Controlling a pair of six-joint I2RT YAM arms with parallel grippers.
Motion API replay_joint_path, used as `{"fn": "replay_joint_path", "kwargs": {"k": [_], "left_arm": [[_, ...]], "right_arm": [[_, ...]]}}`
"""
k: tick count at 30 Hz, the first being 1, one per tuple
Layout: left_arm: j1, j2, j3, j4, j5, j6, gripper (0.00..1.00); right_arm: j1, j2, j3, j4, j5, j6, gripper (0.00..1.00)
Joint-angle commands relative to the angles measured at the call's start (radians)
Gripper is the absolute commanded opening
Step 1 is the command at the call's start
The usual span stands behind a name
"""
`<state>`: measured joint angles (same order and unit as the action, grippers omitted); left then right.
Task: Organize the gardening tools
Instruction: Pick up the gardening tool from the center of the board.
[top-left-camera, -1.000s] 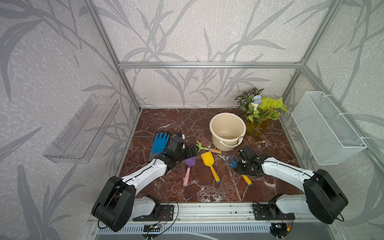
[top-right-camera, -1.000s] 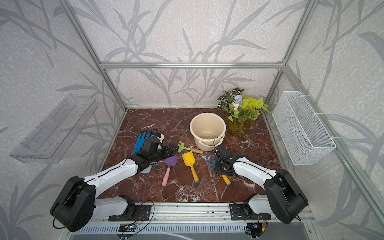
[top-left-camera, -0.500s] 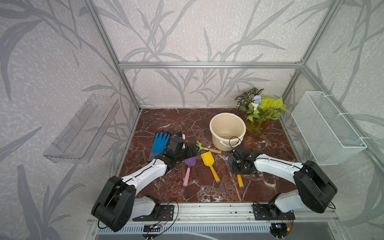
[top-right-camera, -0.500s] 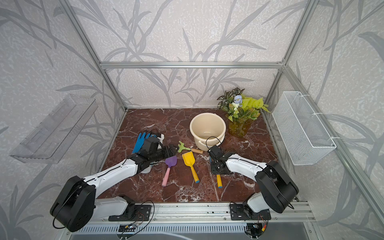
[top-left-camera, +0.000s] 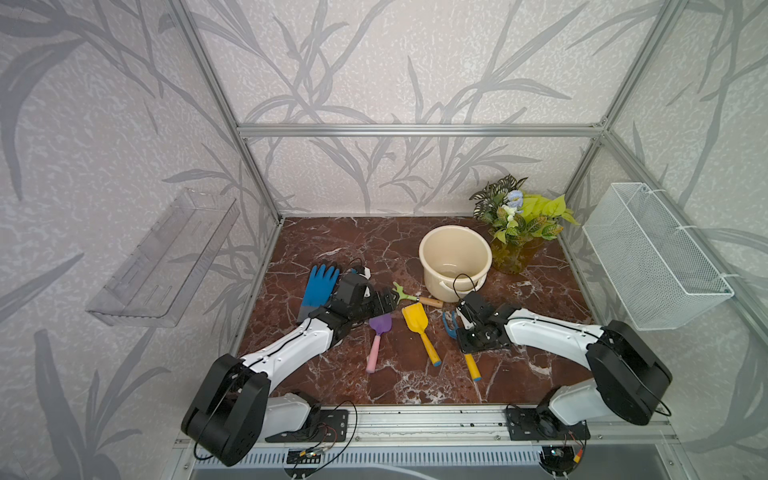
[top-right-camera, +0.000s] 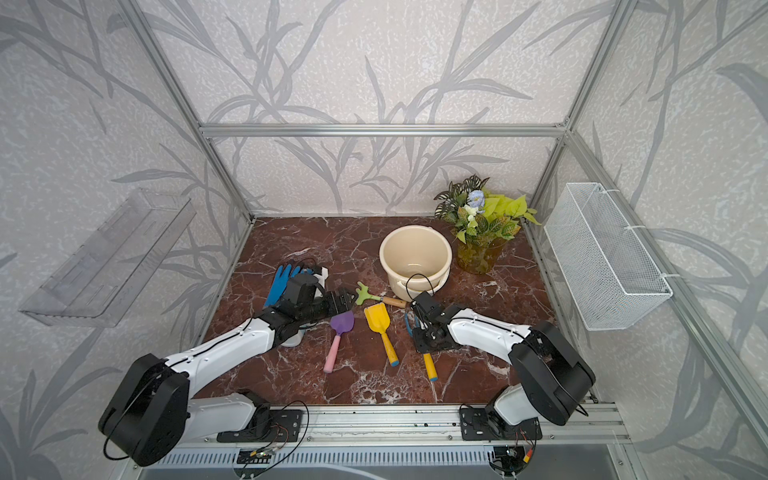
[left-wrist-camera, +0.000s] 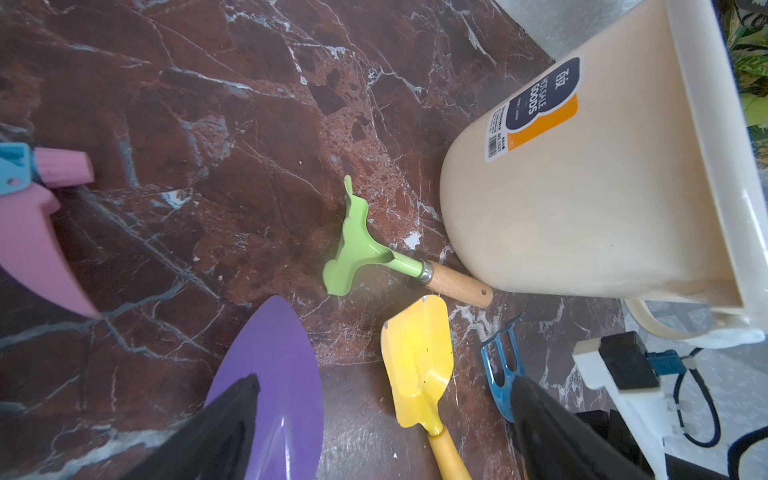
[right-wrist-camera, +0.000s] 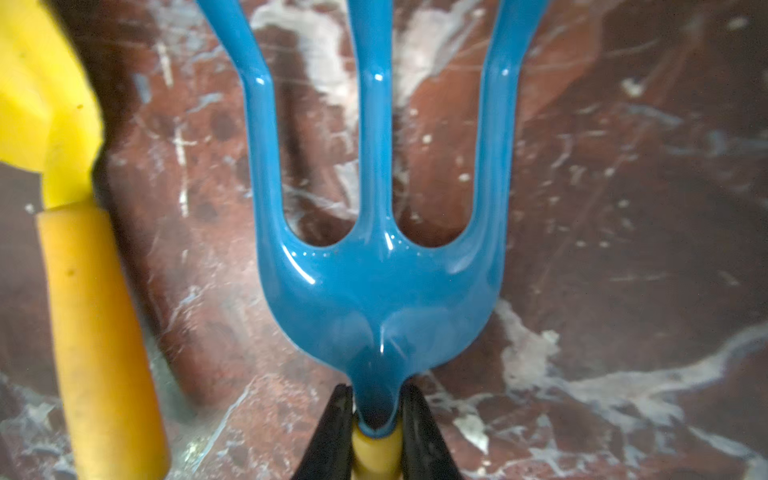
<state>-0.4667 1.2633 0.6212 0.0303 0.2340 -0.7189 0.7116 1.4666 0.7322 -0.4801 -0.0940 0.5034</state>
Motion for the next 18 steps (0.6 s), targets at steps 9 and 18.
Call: {"fn": "replay_joint_path", "kwargs": {"k": [9,18], "left_arm": [[0.003,-0.063,0.028,-0.053,-0.057,0.0,0.96],[0.04,-0.144,0.036,-0.086,-0.107,0.004,0.98]], "right_arm": [[0.037,-0.156,0.073,0.026,-0.089,-0.103,0.0],[0.038,-0.273,0.173,0.031,-0.135,-0.157,0.0]]}}
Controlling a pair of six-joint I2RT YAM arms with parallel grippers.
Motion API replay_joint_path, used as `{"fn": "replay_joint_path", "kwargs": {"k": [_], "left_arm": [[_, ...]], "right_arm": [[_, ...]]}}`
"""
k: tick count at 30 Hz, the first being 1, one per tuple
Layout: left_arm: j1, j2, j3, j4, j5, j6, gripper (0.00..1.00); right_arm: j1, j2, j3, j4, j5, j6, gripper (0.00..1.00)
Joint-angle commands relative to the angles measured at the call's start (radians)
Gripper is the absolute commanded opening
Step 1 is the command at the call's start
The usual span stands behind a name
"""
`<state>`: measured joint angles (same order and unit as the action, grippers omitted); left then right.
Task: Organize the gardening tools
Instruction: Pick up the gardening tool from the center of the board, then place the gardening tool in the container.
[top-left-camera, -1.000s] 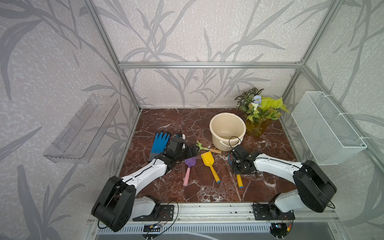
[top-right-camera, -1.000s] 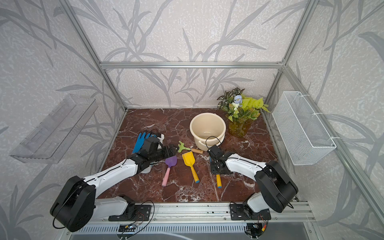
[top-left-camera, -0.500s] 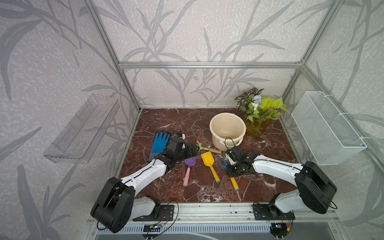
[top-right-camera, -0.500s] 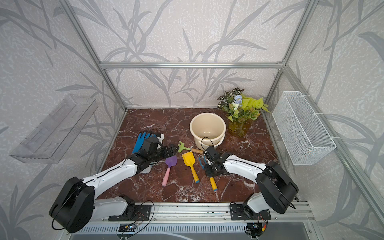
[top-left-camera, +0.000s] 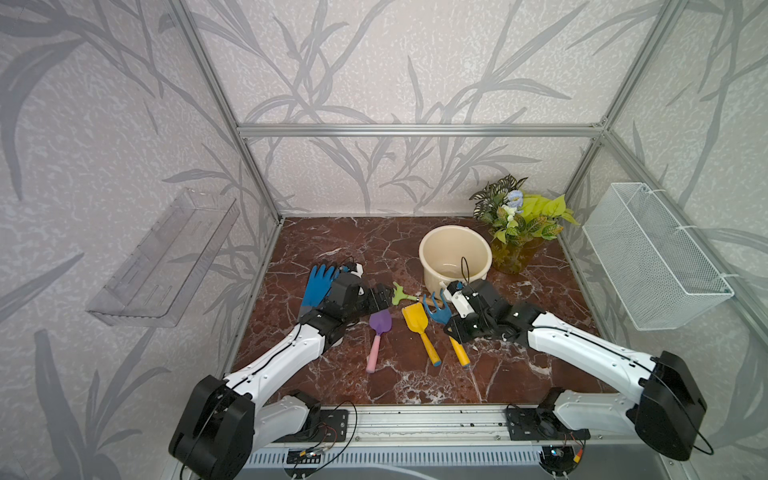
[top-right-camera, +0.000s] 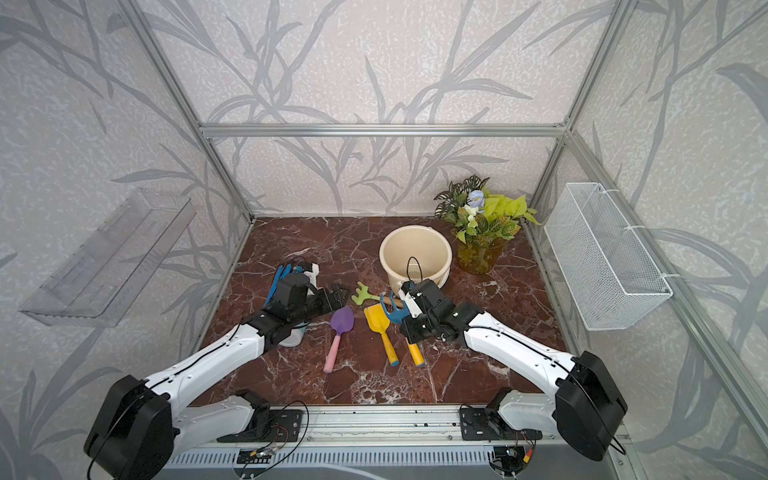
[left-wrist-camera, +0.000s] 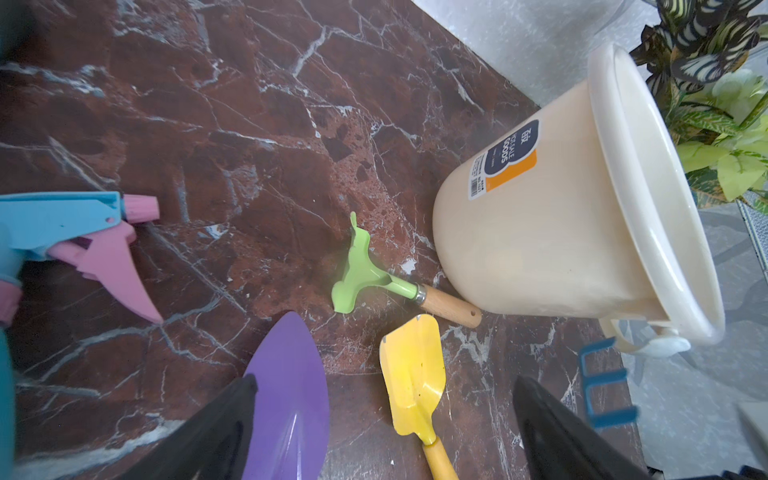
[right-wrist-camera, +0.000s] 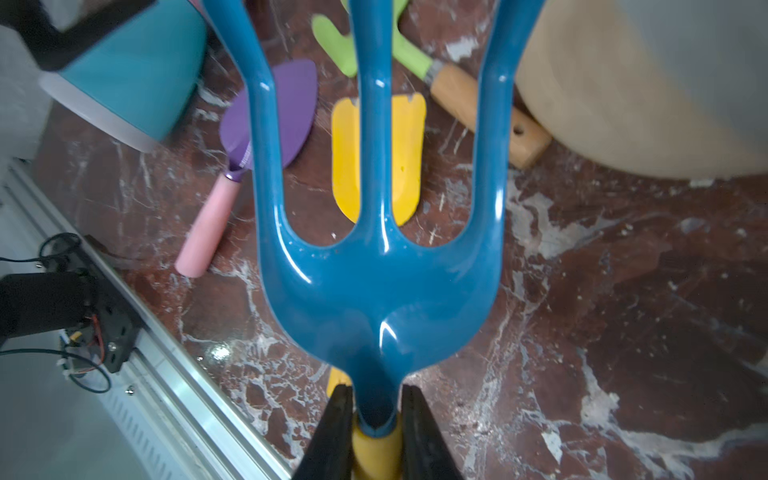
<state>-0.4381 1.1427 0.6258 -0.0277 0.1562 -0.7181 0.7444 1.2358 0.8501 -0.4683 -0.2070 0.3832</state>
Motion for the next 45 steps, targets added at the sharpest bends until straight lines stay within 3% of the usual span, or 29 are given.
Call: {"fn": "replay_joint_path", "kwargs": {"k": [1,8,16,21,28,41,45], "left_arm": [[0.015,-0.028,0.032,-0.032,-0.028,0.004,0.98],[0.021,-0.031,0.026,-0.027,-0.014,-0.001,0.98],[0.022,-0.032,0.019,-0.021,0.019,-0.004,0.98],[0.022,-0.05,0.024,-0.027,0.02,0.009,0.98],[0.022,-0.053,0.041,-0.038,0.012,0.023,0.98],[0.022,-0.054,0.021,-0.027,0.02,0.018,0.98],[0.023,-0.053,0.02,-0.025,0.021,0.016,0.98]], "right_arm": [[0.006,-0.051,0.075,0.018,-0.019,-0.045,0.0],[-0.012,-0.037,0.231,0.003,0.064,-0.117,0.0],[-0.157,0.068,0.4,0.083,0.093,-0.149,0.0],[-0.189,0.145,0.479,0.139,0.167,-0.179,0.0],[-0.241,0.223,0.45,0.307,0.269,-0.166,0.0],[-0.244,0.335,0.221,0.661,0.279,-0.207,0.0],[-0.244,0.377,0.206,0.662,0.264,-0.213,0.0]]}}
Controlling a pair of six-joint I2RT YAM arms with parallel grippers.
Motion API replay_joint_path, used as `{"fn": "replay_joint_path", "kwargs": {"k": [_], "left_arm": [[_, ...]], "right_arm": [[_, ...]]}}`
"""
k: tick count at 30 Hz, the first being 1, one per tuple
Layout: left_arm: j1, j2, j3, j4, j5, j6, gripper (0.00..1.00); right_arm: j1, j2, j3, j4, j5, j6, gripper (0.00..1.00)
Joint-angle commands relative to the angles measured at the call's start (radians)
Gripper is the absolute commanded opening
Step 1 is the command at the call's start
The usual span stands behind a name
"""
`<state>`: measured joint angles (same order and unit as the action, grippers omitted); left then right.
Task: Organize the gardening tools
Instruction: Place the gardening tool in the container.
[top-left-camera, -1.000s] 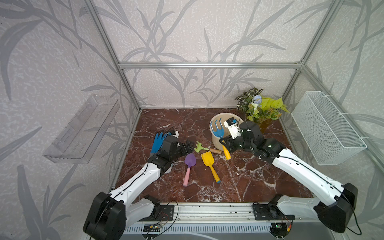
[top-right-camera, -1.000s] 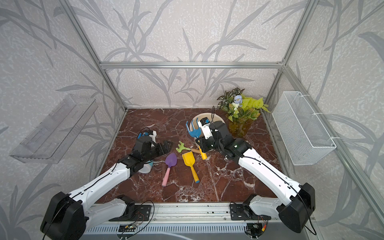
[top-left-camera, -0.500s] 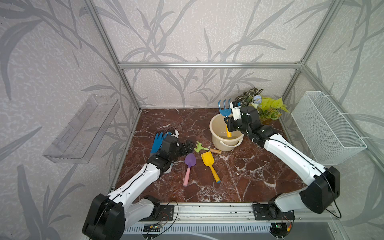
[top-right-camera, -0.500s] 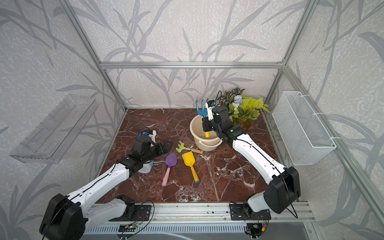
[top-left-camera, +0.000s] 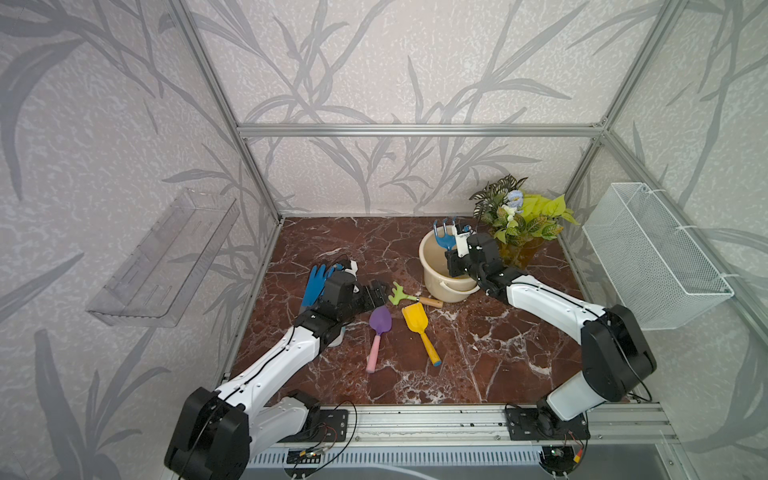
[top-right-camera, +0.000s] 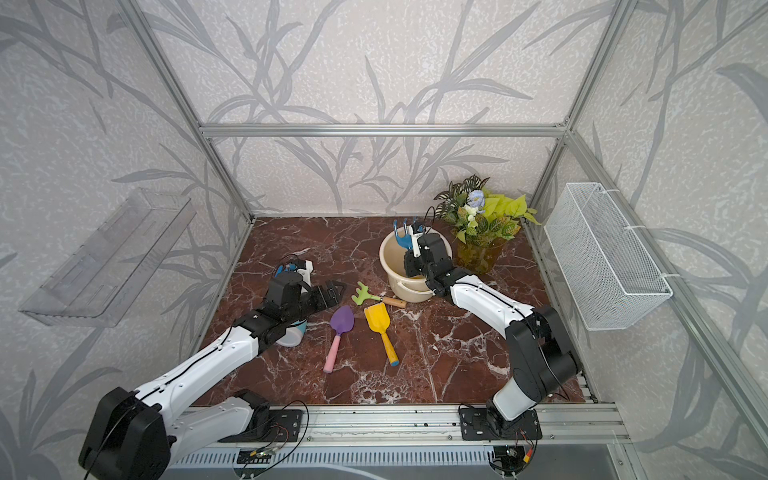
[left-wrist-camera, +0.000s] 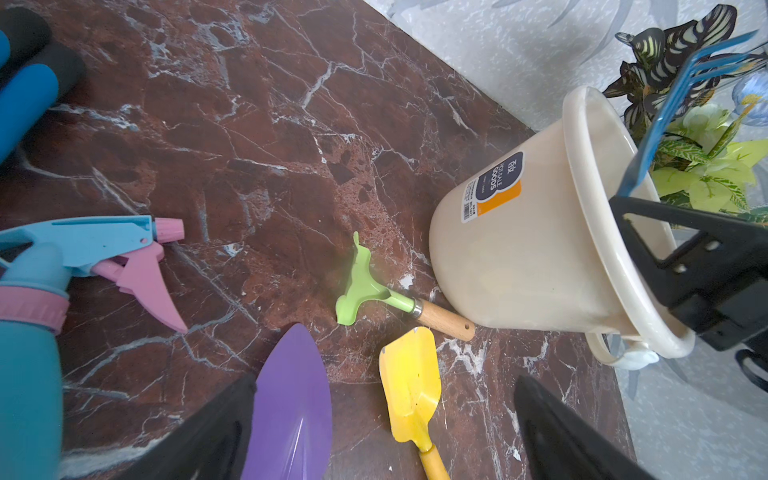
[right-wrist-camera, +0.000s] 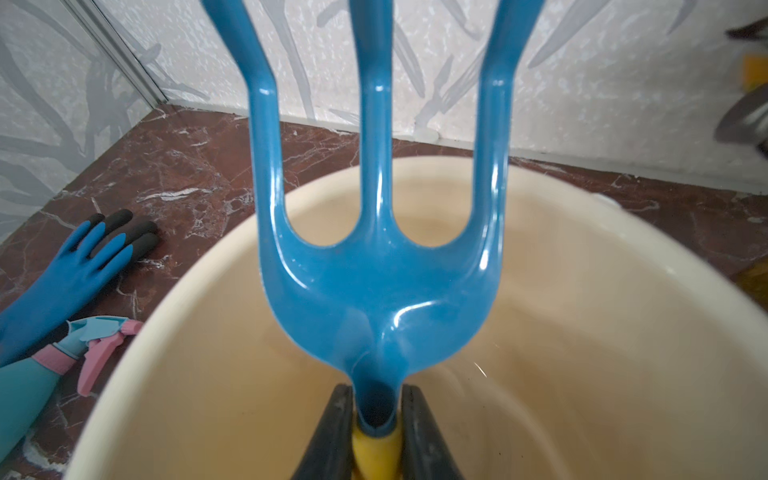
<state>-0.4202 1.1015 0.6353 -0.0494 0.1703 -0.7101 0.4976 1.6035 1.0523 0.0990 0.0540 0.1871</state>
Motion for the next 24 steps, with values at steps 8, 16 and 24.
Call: {"fn": "replay_joint_path", "kwargs": {"k": [8,16,24], "left_arm": [[0.004,-0.011,0.004,0.0,0.0,0.009,0.98],[0.004,-0.007,0.008,0.003,0.006,0.011,0.98],[0.004,-0.003,0.009,-0.001,0.012,0.014,0.99]], "right_arm": [[0.003,0.066,0.014,0.066,0.025,-0.029,0.1],[0.003,0.078,0.044,0.034,0.042,-0.029,0.3],[0.003,0.051,0.082,-0.003,0.054,-0.037,0.33]]}}
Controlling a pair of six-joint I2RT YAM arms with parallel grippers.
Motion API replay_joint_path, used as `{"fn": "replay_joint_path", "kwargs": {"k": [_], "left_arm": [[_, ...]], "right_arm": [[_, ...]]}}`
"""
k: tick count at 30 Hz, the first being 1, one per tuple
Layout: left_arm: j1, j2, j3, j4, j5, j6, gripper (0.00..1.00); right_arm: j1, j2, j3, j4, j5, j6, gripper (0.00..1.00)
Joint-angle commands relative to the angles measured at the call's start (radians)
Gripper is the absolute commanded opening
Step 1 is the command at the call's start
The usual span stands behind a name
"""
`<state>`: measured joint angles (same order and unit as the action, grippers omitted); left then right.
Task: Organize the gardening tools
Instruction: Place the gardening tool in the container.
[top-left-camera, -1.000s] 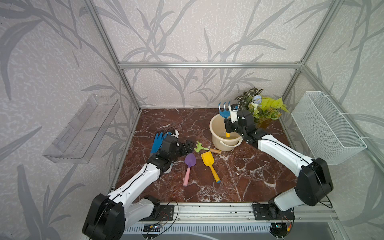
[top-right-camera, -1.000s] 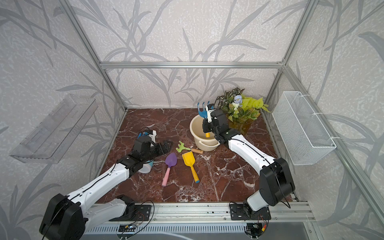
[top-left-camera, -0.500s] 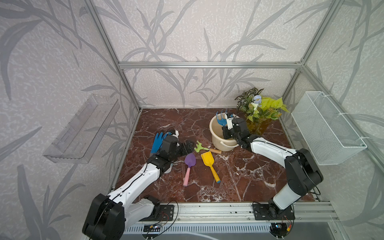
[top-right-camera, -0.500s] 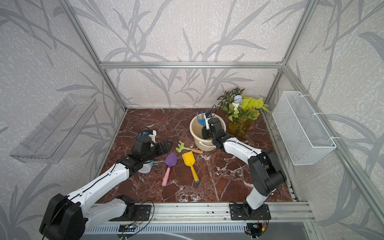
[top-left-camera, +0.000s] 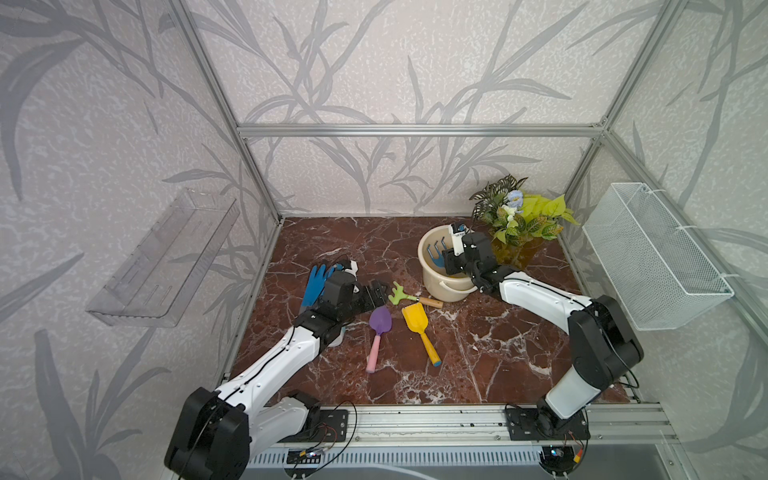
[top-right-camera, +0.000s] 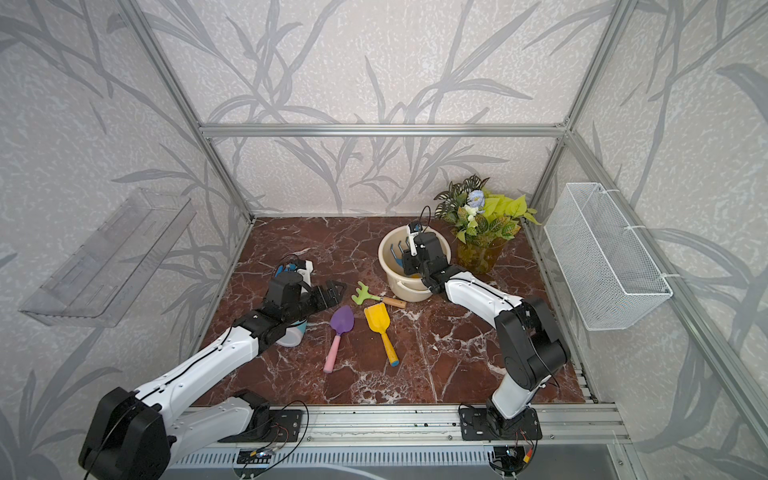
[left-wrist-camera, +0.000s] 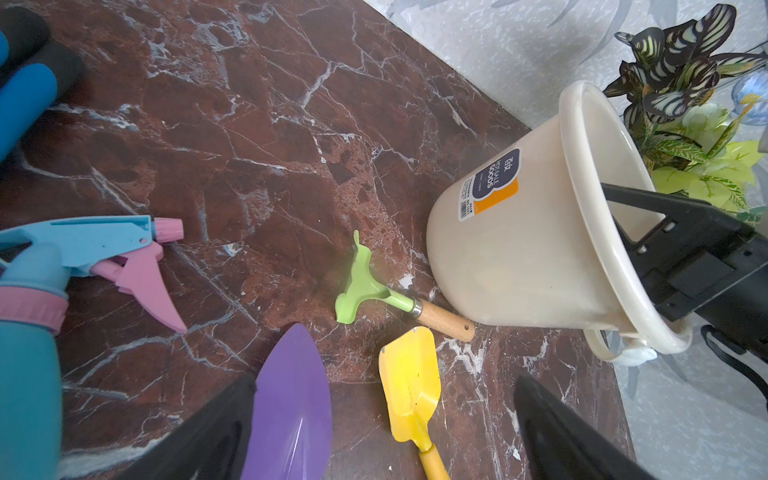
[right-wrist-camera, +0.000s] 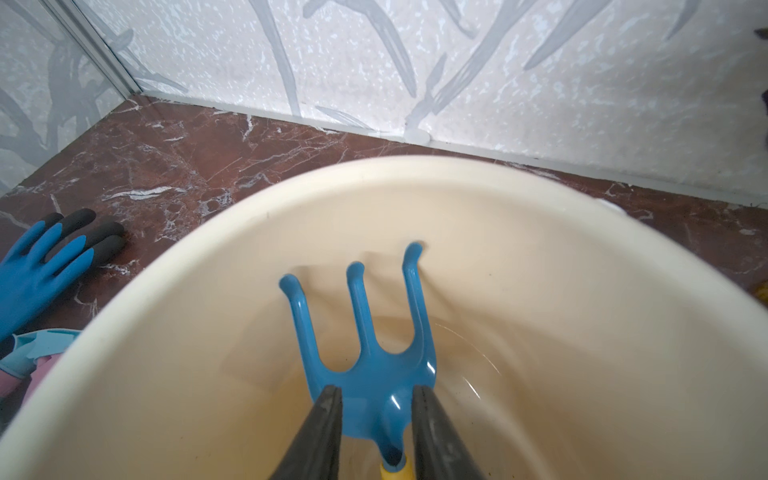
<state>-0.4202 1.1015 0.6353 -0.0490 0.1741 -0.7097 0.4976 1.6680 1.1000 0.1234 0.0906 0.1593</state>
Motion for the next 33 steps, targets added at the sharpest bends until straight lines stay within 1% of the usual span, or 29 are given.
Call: {"fn": "replay_joint_path", "kwargs": {"k": [1,6,12,20,26,28,30,33], "left_arm": [[0.004,-0.002,0.008,-0.004,0.006,0.014,0.99],[0.005,0.006,0.012,-0.03,0.001,0.013,0.98],[0.005,0.015,0.012,-0.051,0.001,0.019,0.98],[0.003,0.05,0.03,-0.12,-0.002,0.039,0.93],[-0.01,0.051,0.046,-0.184,-0.02,0.053,0.88],[-0.018,0.04,0.037,-0.187,-0.023,0.048,0.86],[-0.028,0.031,0.028,-0.192,-0.024,0.041,0.84],[-0.043,0.014,0.012,-0.197,-0.04,0.028,0.81]], "right_arm": [[0.002,-0.021,0.042,-0.038,0.017,-0.01,0.34],[0.003,-0.069,0.073,-0.094,0.014,-0.001,0.38],[0.002,-0.134,0.093,-0.175,0.009,0.044,0.44],[0.011,-0.253,0.078,-0.283,-0.048,0.126,0.52],[0.074,-0.332,0.12,-0.437,-0.078,0.137,0.58],[0.1,-0.357,0.111,-0.452,-0.095,0.16,0.58],[0.125,-0.377,0.092,-0.459,-0.138,0.182,0.59],[0.185,-0.368,0.089,-0.51,-0.141,0.191,0.6]]}}
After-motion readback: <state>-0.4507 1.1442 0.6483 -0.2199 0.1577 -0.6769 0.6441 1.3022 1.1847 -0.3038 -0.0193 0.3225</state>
